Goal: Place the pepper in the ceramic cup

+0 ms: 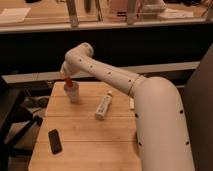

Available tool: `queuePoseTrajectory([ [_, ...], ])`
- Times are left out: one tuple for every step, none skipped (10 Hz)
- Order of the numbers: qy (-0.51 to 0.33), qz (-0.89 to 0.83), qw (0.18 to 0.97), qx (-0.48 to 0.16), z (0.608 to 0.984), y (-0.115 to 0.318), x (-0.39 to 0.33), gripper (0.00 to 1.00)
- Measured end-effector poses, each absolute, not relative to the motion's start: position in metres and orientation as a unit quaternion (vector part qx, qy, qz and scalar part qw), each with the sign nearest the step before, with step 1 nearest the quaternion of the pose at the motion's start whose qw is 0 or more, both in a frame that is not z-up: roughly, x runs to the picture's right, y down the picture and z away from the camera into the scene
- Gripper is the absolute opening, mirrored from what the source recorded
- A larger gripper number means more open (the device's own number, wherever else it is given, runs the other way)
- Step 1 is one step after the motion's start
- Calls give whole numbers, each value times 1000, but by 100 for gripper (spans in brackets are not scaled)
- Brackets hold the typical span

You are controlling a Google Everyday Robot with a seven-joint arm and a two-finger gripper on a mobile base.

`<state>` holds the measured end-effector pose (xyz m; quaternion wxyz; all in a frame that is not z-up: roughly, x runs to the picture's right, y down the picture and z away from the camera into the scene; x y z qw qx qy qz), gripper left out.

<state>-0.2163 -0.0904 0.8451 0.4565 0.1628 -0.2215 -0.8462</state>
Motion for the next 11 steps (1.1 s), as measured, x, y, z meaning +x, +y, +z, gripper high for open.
queuePoseTrajectory([
  [-220, -849, 453, 162, 848, -88, -217, 54],
  [-219, -850, 451, 160, 851, -87, -217, 64],
  [-218, -851, 450, 159, 854, -85, -216, 75],
  [-216, -852, 450, 158, 857, -85, -214, 80],
  [-215, -852, 449, 158, 859, -85, -213, 80],
  [-215, -853, 450, 158, 861, -84, -212, 80],
  [-215, -852, 450, 158, 863, -82, -210, 80],
  [-216, -852, 449, 159, 864, -81, -210, 80],
  [-218, -852, 447, 161, 863, -80, -211, 80],
  [-219, -853, 446, 162, 862, -80, -211, 80],
  [-218, -853, 446, 161, 860, -82, -210, 80],
])
